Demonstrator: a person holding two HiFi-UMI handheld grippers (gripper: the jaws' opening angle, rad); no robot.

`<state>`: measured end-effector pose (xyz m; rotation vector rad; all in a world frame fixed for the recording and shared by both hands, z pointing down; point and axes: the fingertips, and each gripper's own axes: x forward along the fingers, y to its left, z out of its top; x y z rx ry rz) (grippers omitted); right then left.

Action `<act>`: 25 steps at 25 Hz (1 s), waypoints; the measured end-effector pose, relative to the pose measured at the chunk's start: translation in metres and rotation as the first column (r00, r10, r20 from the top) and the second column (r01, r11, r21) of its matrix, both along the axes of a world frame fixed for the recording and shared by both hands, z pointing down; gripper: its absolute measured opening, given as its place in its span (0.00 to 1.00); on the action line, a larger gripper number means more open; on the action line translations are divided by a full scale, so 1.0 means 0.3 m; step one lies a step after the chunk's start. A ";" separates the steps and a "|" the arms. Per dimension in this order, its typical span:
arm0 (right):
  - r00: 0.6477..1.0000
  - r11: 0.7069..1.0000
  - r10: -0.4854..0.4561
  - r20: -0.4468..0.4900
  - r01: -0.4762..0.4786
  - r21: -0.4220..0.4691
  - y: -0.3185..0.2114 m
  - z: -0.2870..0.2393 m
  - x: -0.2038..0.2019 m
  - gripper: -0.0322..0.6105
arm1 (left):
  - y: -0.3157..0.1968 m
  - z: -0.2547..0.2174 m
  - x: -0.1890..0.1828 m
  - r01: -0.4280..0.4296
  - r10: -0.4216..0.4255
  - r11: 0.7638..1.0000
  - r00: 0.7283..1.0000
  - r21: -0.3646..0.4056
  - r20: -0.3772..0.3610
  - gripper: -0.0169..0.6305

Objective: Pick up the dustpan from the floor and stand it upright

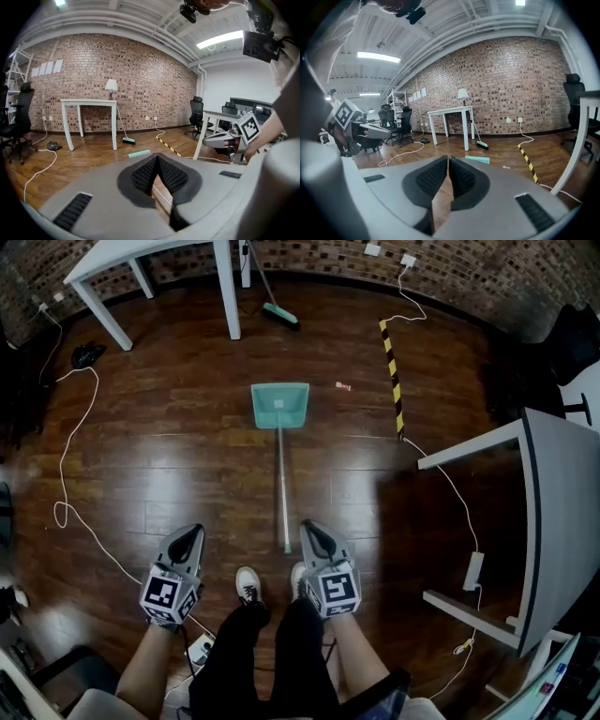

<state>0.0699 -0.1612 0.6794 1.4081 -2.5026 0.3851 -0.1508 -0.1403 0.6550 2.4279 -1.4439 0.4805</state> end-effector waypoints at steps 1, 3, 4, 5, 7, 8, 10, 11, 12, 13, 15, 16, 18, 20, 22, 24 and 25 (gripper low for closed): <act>1.000 1.000 0.000 -0.002 0.000 -0.016 0.011 0.078 -0.002 0.08 | 0.002 0.064 0.012 0.000 0.000 1.000 1.000 -0.005 -0.006 0.03; 1.000 0.998 0.013 0.005 -0.012 -0.056 0.037 0.237 0.003 0.09 | 0.010 0.180 0.047 -0.005 0.005 1.000 1.000 -0.014 -0.024 0.03; 1.000 0.997 0.021 0.011 -0.020 -0.080 0.052 0.320 0.007 0.09 | 0.016 0.239 0.064 -0.010 0.009 1.000 0.999 -0.021 -0.034 0.03; 1.000 0.994 0.028 0.014 -0.026 -0.108 0.068 0.407 0.012 0.10 | 0.024 0.299 0.081 -0.015 0.014 0.999 0.999 -0.031 -0.043 0.03; 1.000 0.984 0.029 0.011 -0.026 -0.174 0.107 0.591 0.021 0.22 | 0.042 0.417 0.112 -0.024 0.021 0.998 0.999 -0.060 -0.050 0.03; 1.000 0.978 0.025 0.003 -0.023 -0.206 0.129 0.683 0.026 0.23 | 0.051 0.472 0.123 -0.028 0.025 0.997 0.998 -0.070 -0.049 0.03; 1.000 0.965 0.018 -0.020 -0.022 -0.260 0.171 0.854 0.040 0.23 | 0.067 0.572 0.140 -0.037 0.033 0.996 0.998 -0.082 -0.047 0.03; 0.999 0.959 0.020 -0.029 -0.027 -0.281 0.188 0.929 0.051 0.23 | 0.074 0.617 0.147 -0.041 0.037 0.995 0.998 -0.088 -0.046 0.03; 0.999 0.953 0.026 -0.036 -0.036 -0.301 0.204 0.996 0.066 0.23 | 0.080 0.658 0.155 -0.044 0.040 0.995 0.998 -0.094 -0.046 0.03; 0.999 0.946 0.034 -0.039 -0.045 -0.321 0.221 1.060 0.080 0.23 | 0.086 0.694 0.162 -0.046 0.042 0.994 0.998 -0.101 -0.047 0.03; 0.999 0.928 0.032 -0.032 -0.042 -0.369 0.262 1.186 0.086 0.29 | 0.093 0.755 0.164 -0.044 0.039 0.993 0.998 -0.111 -0.048 0.03; 0.999 0.919 0.019 -0.025 -0.027 -0.393 0.287 1.249 0.074 0.33 | 0.095 0.777 0.156 -0.038 0.033 0.993 0.998 -0.114 -0.046 0.03; 1.000 0.904 -0.025 -0.018 0.015 -0.428 0.335 1.379 0.029 0.36 | 0.091 0.809 0.128 -0.031 0.028 0.993 0.999 -0.110 -0.030 0.03; 0.997 0.888 -0.068 -0.019 0.052 -0.457 0.360 1.491 -0.012 0.38 | 0.073 0.840 0.101 -0.036 0.036 0.995 0.999 -0.095 0.000 0.03; 0.995 0.865 -0.090 -0.038 0.059 -0.499 0.379 1.578 -0.023 0.40 | 0.057 0.879 0.083 -0.039 0.041 0.995 0.999 -0.088 0.023 0.03; 0.994 0.843 -0.094 -0.059 0.048 -0.535 0.398 1.642 -0.030 0.43 | 0.049 0.919 0.069 -0.039 0.043 0.995 0.998 -0.094 0.036 0.03; 0.992 0.834 -0.102 -0.071 0.046 -0.550 0.405 1.666 -0.040 0.44 | 0.045 0.937 0.062 -0.038 0.042 0.995 0.998 -0.097 0.041 0.03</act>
